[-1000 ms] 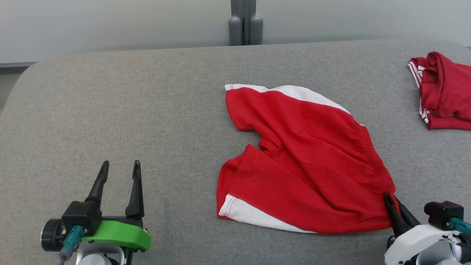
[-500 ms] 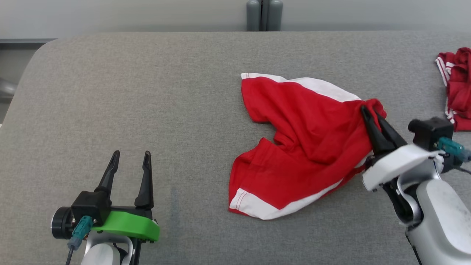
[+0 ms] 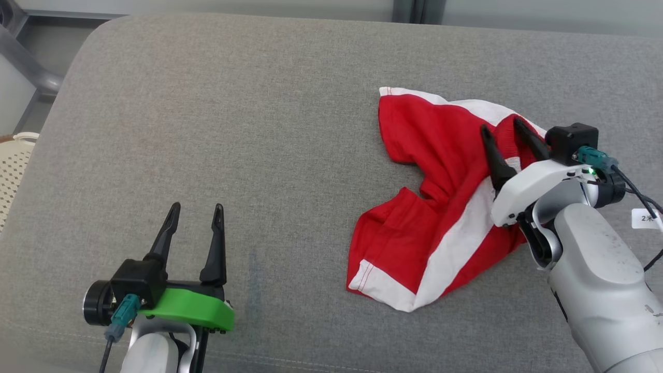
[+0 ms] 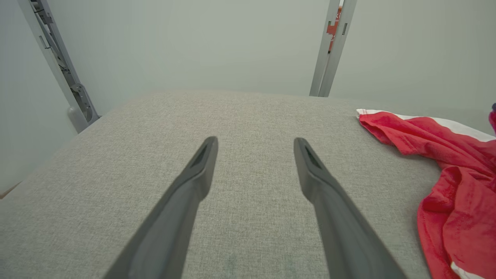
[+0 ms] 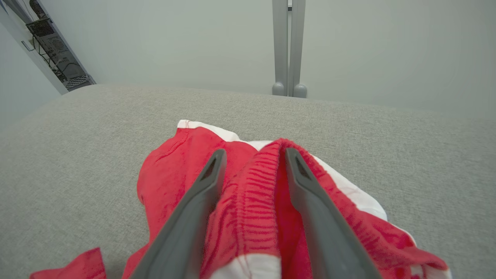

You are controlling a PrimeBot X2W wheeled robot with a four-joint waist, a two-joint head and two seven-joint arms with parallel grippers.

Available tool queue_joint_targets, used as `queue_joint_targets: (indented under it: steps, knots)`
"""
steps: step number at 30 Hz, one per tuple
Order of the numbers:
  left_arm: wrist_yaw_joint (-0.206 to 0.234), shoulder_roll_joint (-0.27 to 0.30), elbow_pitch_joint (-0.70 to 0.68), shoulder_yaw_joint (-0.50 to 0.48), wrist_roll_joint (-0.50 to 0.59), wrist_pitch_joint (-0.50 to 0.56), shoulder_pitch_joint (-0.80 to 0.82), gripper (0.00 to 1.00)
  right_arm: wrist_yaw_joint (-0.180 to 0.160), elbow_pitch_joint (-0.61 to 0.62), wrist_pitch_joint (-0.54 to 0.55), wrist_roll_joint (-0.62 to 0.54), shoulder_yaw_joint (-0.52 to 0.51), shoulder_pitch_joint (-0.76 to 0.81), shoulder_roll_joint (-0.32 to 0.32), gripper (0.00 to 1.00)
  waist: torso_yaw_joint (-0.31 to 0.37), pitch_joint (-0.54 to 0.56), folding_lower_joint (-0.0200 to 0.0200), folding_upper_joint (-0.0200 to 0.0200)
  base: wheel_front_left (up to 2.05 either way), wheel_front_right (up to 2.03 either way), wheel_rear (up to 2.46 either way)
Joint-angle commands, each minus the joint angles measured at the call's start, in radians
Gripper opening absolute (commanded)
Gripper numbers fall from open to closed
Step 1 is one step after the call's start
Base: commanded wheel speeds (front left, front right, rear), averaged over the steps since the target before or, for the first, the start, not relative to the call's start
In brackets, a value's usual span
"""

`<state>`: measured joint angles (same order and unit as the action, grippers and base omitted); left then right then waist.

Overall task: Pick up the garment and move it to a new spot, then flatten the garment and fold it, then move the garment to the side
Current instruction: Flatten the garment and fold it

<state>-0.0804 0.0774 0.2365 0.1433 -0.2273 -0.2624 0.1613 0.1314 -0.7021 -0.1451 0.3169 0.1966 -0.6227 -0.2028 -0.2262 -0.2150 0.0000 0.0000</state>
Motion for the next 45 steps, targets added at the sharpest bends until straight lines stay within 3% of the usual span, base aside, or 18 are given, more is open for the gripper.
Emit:
queue_joint_targets:
  steps: [1,9,17,24,31,32,33,34,39,45]
  knots:
    - [-0.001,-0.002,0.003,-0.006,0.01,-0.003,0.01,1.0,-0.002,-0.019,-0.024,0.012,0.013,-0.011,-0.006,1.0,0.007,0.002,0.0,0.0,0.0,0.0,0.0]
    - [-0.003,-0.005,0.004,-0.028,0.025,-0.003,-0.013,1.0,-0.002,0.036,-0.103,0.069,0.096,0.058,-0.06,1.0,0.063,0.038,0.0,0.0,0.0,0.0,0.0]
    - [-0.007,-0.006,-0.004,-0.041,0.027,-0.003,-0.025,1.0,-0.002,0.197,-0.061,0.123,0.181,0.175,-0.15,1.0,0.106,0.049,0.0,0.0,0.0,0.0,0.0]
    - [-0.015,-0.011,-0.001,-0.029,0.034,-0.003,-0.007,1.0,-0.002,0.254,0.009,0.16,0.222,0.169,-0.163,1.0,0.089,0.036,0.0,0.0,0.0,0.0,0.0]
    - [-0.021,-0.016,0.006,-0.021,0.032,-0.003,0.006,1.0,-0.002,0.171,0.068,0.202,0.252,0.106,-0.173,1.0,0.043,0.021,0.0,0.0,0.0,0.0,0.0]
    - [-0.022,-0.017,0.006,-0.019,0.031,-0.003,0.007,1.0,-0.002,0.155,0.073,0.212,0.26,0.095,-0.172,0.89,0.038,0.02,0.0,0.0,0.0,0.0,0.0]
    - [-0.022,-0.017,0.006,-0.019,0.03,-0.003,0.006,1.0,-0.002,0.141,0.08,0.222,0.268,0.09,-0.168,0.26,0.035,0.02,0.0,0.0,0.0,0.0,0.0]
    - [-0.023,-0.017,0.007,-0.019,0.03,-0.003,0.003,1.0,-0.002,0.126,0.085,0.233,0.279,0.083,-0.168,0.0,0.033,0.02,0.0,0.0,0.0,0.0,0.0]
    - [-0.018,-0.019,0.015,-0.028,0.03,-0.003,-0.016,1.0,-0.002,0.093,0.044,0.271,0.317,0.073,-0.169,0.0,0.044,0.041,0.0,0.0,0.0,0.0,0.0]
    - [-0.016,-0.02,0.02,-0.036,0.035,-0.003,-0.048,1.0,-0.002,0.15,-0.06,0.284,0.331,0.167,-0.198,0.0,0.091,0.088,0.0,0.0,0.0,0.0,0.0]
